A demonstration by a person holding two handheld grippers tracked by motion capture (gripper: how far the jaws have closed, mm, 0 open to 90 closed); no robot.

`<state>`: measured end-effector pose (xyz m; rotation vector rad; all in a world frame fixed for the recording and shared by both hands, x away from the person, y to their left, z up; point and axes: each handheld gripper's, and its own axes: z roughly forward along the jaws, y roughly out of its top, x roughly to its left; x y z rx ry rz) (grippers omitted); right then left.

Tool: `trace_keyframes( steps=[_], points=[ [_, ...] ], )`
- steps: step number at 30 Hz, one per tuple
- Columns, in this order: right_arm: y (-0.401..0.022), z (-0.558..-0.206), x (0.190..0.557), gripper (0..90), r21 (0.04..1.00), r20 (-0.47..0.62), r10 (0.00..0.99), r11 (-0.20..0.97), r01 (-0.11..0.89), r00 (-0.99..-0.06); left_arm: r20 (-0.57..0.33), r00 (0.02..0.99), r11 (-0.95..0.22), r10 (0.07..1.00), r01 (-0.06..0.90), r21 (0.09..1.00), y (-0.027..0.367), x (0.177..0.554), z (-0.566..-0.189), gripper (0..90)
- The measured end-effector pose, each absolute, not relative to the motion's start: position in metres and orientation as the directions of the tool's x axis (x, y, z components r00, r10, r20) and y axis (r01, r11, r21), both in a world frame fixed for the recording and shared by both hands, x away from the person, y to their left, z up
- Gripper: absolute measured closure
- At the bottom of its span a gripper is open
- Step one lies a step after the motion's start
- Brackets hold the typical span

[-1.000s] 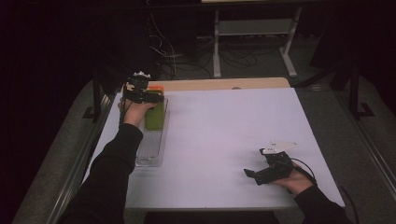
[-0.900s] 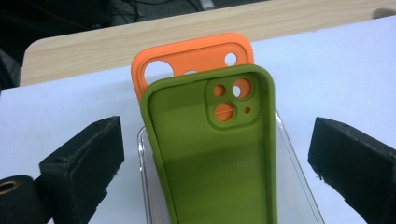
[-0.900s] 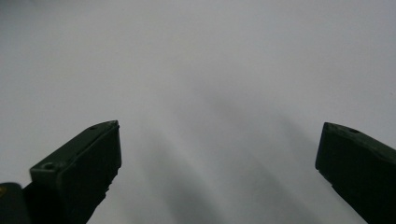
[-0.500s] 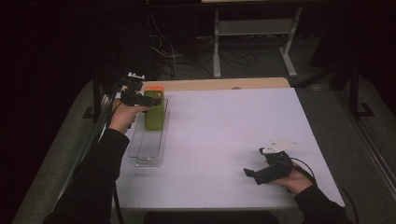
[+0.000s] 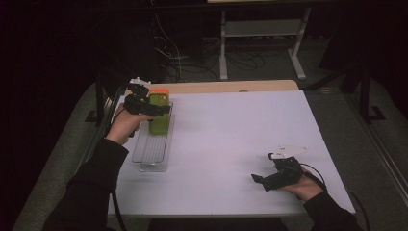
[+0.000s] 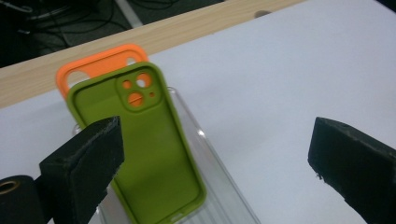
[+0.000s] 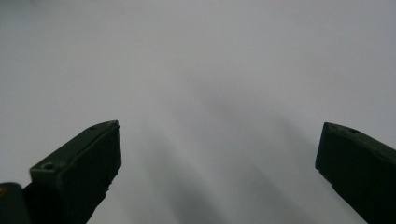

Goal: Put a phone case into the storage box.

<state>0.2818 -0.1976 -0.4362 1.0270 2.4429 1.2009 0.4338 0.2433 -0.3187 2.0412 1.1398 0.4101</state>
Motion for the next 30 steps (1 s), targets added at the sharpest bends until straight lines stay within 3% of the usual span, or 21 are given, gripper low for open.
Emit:
trace_keyframes(
  steps=[30],
  points=[
    [-0.2,-0.426,0.279,0.0,0.78,0.101,0.67,0.406,0.477,-0.735,-0.087,0.733,-0.377,0.674,0.442,0.814,0.251,0.351,-0.347,3.0]
  ],
)
